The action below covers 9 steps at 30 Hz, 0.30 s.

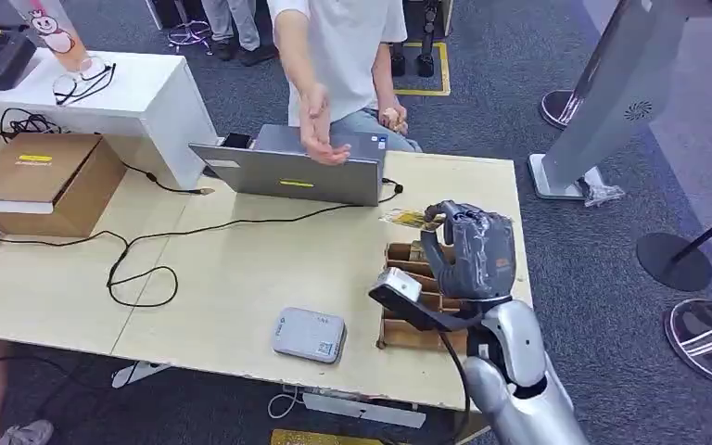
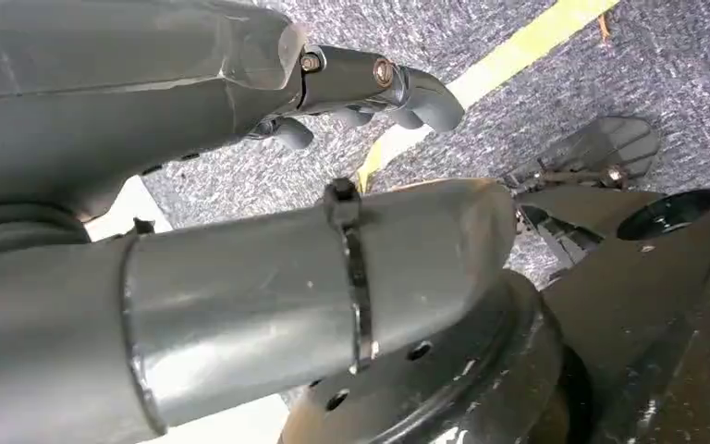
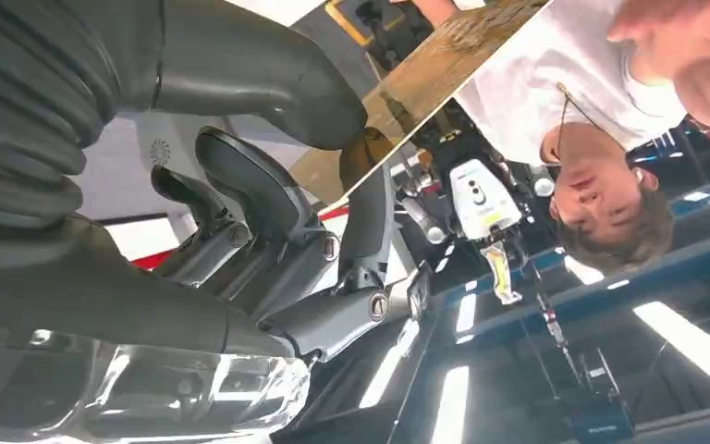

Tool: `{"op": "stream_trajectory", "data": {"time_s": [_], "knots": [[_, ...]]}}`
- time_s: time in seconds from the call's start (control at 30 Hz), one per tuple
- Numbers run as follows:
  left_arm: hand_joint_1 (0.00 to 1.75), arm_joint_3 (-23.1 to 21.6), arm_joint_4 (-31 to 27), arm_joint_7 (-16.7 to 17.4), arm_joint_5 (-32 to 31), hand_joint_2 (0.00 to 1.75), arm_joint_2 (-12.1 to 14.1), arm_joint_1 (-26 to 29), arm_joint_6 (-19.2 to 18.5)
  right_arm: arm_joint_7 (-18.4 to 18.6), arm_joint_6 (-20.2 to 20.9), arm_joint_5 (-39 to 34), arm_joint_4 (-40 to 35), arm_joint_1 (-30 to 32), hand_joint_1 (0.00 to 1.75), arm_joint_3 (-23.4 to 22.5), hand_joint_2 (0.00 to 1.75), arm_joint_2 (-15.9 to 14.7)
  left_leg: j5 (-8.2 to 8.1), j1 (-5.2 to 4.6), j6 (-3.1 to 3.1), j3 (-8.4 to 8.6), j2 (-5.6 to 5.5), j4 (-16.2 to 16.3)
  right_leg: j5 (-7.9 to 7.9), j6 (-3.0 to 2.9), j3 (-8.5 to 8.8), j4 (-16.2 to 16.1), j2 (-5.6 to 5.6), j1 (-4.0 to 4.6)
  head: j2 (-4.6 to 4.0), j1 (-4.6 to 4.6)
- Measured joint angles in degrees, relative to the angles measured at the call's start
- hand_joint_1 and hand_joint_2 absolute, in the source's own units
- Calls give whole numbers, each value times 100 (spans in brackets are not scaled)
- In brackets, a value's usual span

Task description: Pass the card to the sensor for recognition and then transmit it.

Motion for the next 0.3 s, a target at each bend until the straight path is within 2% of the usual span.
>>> {"op": "stream_trajectory", "data": {"time_s": [0.3], "knots": [[0,-2,0,15,-33,0,0,-25,-6,2,9,-48,273,-251,175,-9,175,177,0,0,0,0,0,0,0,0,0,0,0,0,0,0]]}}
